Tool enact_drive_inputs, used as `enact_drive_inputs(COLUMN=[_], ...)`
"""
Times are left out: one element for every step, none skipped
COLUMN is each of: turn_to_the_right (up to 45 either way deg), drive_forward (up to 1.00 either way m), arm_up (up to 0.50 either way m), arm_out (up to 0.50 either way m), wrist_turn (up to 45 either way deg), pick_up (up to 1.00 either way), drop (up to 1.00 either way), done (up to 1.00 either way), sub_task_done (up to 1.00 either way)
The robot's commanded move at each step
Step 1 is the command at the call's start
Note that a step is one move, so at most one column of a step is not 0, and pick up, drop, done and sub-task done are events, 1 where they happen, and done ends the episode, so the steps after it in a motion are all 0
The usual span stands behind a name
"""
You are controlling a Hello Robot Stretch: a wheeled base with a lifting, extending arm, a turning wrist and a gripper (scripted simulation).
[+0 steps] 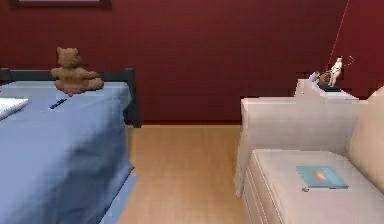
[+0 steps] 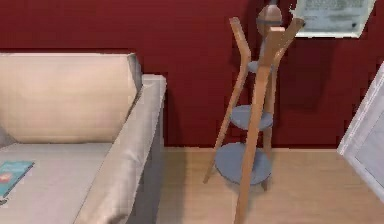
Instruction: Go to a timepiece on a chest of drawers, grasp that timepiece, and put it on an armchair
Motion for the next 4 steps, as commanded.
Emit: enact_drive_inputs(turn_to_the_right=[0.0,3.0,0.0,30.0], drive_forward=[1.0,0.0,0.7,0.0], arm_up=[0.0,0.0,0.0,0.0], arm_out=[0.0,0.0,0.0,0.0], wrist_turn=[0.0,0.0,0.0,0.0], pick_up=[0.0,0.0,0.0,0.0], drop=[0.0,0.0,0.0,0.0], done=[0.0,0.0,0.0,0.0], sub_task_done=[0.0,0.0,0.0,0.0])
